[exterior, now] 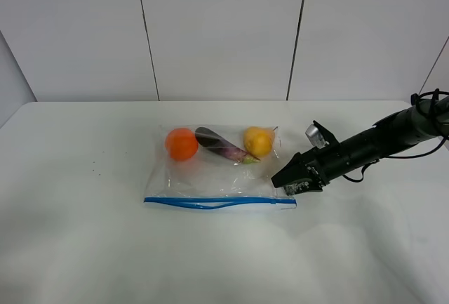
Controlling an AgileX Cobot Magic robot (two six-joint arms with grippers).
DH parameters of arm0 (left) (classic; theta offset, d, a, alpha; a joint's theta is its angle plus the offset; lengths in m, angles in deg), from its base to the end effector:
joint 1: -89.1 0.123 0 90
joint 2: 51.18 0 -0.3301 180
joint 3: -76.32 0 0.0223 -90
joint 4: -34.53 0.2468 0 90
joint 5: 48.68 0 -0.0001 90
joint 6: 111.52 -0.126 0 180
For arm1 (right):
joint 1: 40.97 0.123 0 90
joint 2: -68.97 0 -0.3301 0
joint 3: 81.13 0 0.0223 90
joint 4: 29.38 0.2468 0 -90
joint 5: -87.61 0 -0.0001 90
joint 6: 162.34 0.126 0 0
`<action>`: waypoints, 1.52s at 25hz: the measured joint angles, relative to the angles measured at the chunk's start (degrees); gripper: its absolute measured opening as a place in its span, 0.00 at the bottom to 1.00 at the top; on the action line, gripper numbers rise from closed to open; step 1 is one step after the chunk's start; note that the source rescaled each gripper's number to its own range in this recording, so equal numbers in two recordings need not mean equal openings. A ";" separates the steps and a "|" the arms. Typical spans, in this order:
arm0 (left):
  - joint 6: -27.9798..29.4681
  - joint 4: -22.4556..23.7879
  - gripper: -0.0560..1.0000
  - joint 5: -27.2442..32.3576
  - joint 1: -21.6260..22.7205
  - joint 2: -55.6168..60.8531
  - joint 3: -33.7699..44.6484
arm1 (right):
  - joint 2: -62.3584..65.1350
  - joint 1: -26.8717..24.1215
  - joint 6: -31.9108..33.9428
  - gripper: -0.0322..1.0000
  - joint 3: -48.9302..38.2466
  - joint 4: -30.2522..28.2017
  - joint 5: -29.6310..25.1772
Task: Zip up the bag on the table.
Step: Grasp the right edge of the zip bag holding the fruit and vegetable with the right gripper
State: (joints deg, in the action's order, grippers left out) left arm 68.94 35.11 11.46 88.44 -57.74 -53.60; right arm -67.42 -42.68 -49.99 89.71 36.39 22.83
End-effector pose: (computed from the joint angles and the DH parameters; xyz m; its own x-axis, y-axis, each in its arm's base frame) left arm -0.0216 0.0014 0.2582 -0.4505 0.0022 -0.8928 0.0023 1.0000 0.0013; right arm 0.3917 0.0923 0.0891 -0.9514 -0.2035 -0.2310 -0.3052 0.5248 0.7946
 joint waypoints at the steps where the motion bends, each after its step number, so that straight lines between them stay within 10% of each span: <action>1: 0.00 0.00 0.89 0.00 0.00 0.00 0.00 | 0.00 0.00 0.00 0.79 0.00 0.00 0.00; 8: 0.00 0.00 0.89 0.00 0.00 0.00 0.00 | 0.00 0.00 0.05 0.43 0.00 0.02 -0.07; 27: 0.00 0.00 0.89 0.00 0.00 0.00 0.00 | 0.00 0.00 1.13 0.36 0.00 1.03 0.39; 32: 0.00 0.00 0.89 0.00 0.00 0.00 0.00 | 0.00 0.00 1.17 0.05 0.00 1.16 0.40; 38: 0.00 0.00 0.89 0.00 0.00 0.00 0.00 | 0.00 0.00 1.31 0.03 0.00 1.99 -1.48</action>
State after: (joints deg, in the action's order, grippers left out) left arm 68.94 35.11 11.46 88.44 -57.74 -53.60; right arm -67.42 -42.68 -48.68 89.71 38.38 21.35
